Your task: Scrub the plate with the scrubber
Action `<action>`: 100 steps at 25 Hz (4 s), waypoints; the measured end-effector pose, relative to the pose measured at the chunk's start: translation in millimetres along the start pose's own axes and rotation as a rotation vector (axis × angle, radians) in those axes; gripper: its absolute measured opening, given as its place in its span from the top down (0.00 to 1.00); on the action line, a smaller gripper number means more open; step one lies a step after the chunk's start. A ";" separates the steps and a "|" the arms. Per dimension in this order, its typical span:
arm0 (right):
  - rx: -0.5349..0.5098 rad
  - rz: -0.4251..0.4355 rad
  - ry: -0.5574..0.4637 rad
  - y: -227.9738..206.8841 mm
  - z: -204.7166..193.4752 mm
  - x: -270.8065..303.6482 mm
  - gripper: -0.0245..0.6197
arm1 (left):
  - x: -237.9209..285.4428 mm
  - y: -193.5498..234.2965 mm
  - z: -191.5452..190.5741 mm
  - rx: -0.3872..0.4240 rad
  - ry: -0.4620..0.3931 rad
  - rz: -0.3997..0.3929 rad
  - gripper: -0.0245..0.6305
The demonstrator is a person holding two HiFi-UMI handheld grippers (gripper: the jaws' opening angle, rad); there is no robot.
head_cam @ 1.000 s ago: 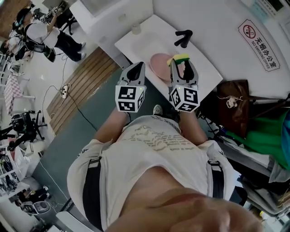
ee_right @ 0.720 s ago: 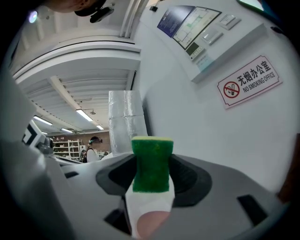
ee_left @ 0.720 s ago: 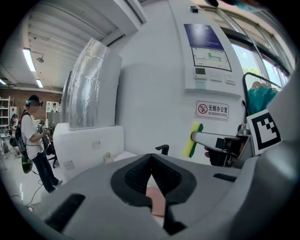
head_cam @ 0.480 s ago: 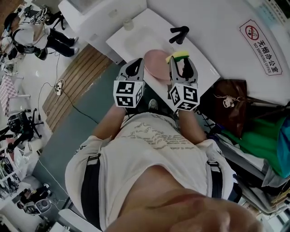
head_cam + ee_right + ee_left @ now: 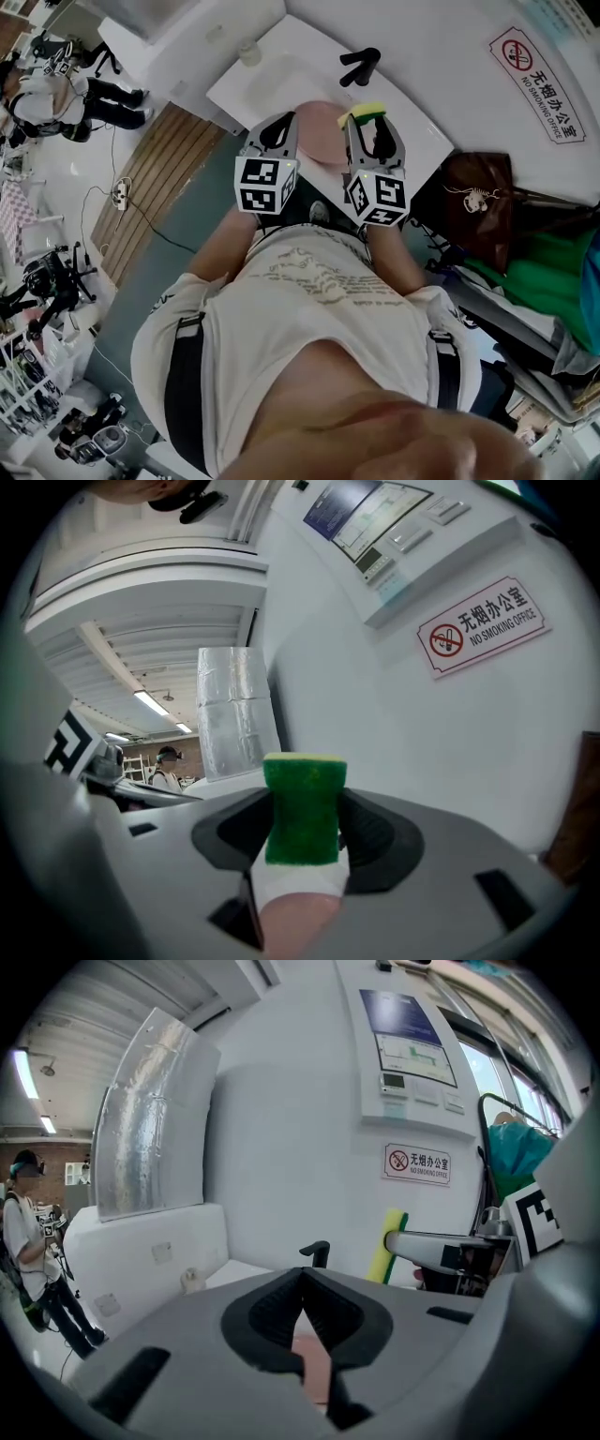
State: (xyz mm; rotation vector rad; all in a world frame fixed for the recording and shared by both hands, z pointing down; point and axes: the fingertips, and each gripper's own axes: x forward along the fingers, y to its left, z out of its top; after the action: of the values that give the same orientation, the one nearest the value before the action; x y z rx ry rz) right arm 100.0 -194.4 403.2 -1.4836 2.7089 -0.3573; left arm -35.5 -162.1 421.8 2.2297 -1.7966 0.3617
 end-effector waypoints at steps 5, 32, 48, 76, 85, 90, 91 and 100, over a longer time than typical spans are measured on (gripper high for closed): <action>-0.009 -0.041 0.011 -2.4 -6.4 4.4 0.61 | 18.4 7.9 -8.4 0.026 0.047 -0.050 0.93; -0.002 -0.345 0.084 -22.8 -33.2 13.3 0.61 | 138.5 60.8 -146.2 0.119 0.574 -0.333 0.93; 0.039 -0.508 0.059 -38.0 -37.5 -3.1 0.61 | 188.7 78.1 -242.3 -0.211 1.135 -0.505 0.68; 0.029 -0.516 0.079 -29.1 -39.9 -5.3 0.61 | 171.0 75.3 -257.0 -0.639 1.266 -0.458 0.86; 0.029 -0.503 0.084 -28.0 -42.9 -2.8 0.61 | 162.5 77.6 -235.4 -0.716 1.159 -0.497 0.87; 0.032 -0.476 0.109 -26.8 -46.6 2.7 0.61 | 153.1 76.5 -222.5 -0.741 1.090 -0.518 0.86; 0.034 -0.465 0.124 -26.4 -49.2 4.6 0.61 | 151.1 76.0 -220.3 -0.740 1.075 -0.520 0.86; 0.091 -0.419 0.466 -40.7 -119.4 25.5 0.61 | 131.5 65.4 -200.4 -0.770 0.955 -0.547 0.87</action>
State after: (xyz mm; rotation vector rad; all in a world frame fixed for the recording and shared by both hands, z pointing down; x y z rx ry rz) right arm 103.3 -214.8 530.3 -2.1678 2.6065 -0.9336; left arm -78.9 -226.0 657.9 1.4736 -0.6232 0.4135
